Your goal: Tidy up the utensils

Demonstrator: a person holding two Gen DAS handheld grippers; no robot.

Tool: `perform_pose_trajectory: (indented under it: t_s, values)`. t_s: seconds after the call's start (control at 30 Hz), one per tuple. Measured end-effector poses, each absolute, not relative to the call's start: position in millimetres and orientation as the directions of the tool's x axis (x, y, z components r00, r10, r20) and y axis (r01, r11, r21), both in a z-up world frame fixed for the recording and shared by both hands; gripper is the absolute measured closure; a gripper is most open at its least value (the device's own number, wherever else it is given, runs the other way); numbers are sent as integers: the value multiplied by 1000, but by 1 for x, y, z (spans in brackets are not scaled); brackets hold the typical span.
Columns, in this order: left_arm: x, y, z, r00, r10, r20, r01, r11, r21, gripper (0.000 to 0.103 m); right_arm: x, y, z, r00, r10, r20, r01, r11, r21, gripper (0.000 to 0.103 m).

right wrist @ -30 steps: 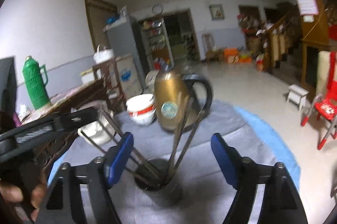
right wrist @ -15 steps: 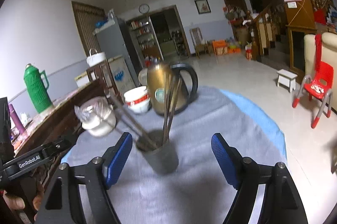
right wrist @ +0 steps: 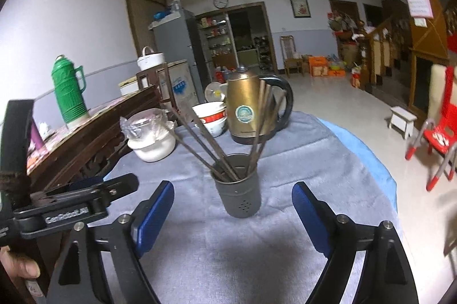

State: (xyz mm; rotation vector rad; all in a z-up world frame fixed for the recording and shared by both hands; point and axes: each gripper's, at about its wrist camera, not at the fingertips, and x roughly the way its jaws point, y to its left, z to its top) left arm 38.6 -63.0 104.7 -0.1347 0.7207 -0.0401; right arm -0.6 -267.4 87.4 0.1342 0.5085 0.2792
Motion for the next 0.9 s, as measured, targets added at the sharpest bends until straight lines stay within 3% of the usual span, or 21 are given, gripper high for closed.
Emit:
perform_pose_trajectory:
  t_s: [0.9]
  values:
    - [30, -78, 115, 769, -20, -639, -24, 998, -60, 19, -8, -273, 102, 870, 275, -409, -242, 961, 132, 16]
